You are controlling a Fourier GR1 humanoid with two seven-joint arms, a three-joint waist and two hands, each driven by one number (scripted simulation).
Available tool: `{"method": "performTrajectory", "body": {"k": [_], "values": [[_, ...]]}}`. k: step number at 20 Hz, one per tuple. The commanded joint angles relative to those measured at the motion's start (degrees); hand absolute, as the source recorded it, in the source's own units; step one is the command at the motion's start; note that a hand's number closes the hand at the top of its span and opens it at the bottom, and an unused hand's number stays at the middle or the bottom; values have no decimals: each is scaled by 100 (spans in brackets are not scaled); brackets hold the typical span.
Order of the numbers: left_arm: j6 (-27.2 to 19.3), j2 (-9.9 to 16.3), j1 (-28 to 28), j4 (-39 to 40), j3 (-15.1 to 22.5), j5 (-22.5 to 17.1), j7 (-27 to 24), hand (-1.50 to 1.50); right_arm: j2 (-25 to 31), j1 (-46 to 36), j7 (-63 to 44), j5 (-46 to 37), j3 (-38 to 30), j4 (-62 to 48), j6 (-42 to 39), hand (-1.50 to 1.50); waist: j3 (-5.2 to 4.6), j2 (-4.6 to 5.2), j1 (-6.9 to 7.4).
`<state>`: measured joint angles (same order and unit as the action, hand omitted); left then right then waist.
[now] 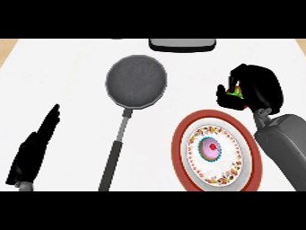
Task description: Pick the tomato from the plate and place it in the pan
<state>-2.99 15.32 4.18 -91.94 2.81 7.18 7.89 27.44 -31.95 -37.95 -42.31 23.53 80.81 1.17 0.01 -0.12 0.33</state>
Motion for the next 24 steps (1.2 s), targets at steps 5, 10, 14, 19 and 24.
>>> {"method": "performTrajectory", "body": {"k": [5, 10, 14, 19, 24], "values": [[205, 67, 141, -59, -112, -89, -22, 0, -803, -1276, 264, -568, -66, -339, 331, 150, -2, 19, 92], [218, 10, -228, 129, -119, -16, -4, 0, -1565, -1821, 1077, -265, -529, -1766, 977, 150, 1, 47, 103], [68, -156, -17, -183, 65, 145, 8, 0, -2333, -2649, 1011, -184, -757, -2908, 1116, 150, -1, 65, 201], [252, -55, -289, 84, -60, 45, 3, 0, -2717, -3319, 1569, 168, -1242, -4358, 1561, 150, -2, 119, 312], [223, -269, -464, -28, 285, 237, 174, 0, -2736, -3732, 1701, 550, -1026, -5432, 1687, 150, -3, 171, 516]]}}
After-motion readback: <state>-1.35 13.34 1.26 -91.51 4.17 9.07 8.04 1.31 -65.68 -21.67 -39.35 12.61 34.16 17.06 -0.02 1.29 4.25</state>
